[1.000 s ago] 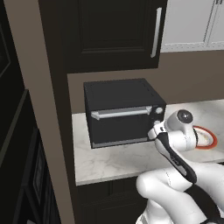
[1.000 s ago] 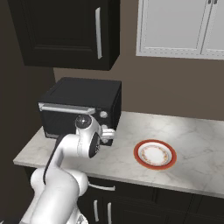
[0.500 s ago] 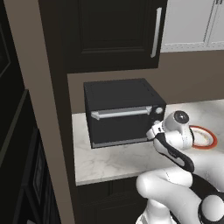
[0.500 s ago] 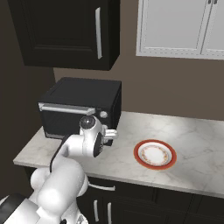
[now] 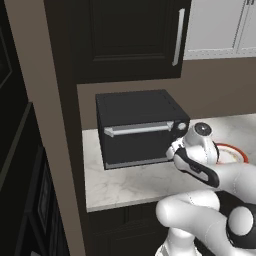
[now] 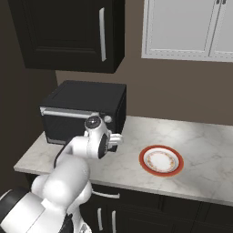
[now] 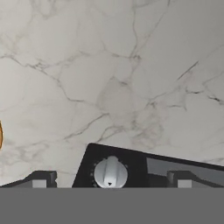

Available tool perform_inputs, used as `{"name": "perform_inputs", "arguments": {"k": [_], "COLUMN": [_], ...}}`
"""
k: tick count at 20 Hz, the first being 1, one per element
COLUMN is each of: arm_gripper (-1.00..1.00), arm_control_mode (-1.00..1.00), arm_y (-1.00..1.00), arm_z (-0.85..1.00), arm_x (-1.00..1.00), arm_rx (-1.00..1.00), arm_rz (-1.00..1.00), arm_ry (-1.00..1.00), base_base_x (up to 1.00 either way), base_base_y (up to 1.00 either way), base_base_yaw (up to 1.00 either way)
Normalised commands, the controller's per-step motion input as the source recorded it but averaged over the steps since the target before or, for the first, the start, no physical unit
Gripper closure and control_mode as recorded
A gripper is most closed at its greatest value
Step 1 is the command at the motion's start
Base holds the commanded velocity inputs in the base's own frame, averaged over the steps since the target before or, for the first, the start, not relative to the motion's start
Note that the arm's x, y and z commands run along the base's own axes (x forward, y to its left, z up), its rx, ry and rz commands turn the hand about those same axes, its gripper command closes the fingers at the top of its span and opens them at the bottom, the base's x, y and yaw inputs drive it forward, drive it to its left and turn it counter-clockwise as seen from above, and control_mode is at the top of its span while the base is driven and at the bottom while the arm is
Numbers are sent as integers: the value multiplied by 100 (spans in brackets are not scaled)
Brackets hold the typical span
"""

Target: Pick up the bagel from the plate, place it on the toaster oven rack, close the door, and set the timer.

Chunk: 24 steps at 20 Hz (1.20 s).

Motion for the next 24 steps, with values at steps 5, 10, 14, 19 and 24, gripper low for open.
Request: {"name": "perform_inputs", "arguments": {"k": [5, 10, 14, 19, 24], "arm_gripper": [-100, -100, -100, -100, -100], "arm_control_mode": [-100, -100, -100, -100, -100], "arm_y": [-2, -4, -3, -10, -12], "arm_z": [-25, -26, -14, 0, 0], "arm_x": [2, 10, 23, 17, 18], "arm_rx": [1, 0, 0, 2, 0], "arm_rz": [0, 0, 0, -1, -2], "arm_ry": [1, 0, -2, -4, 0], "base_base_x": [0, 0, 0, 0, 0], "base_base_y": [0, 0, 0, 0, 0], "base_base_yaw": [0, 0, 0, 0, 0]}}
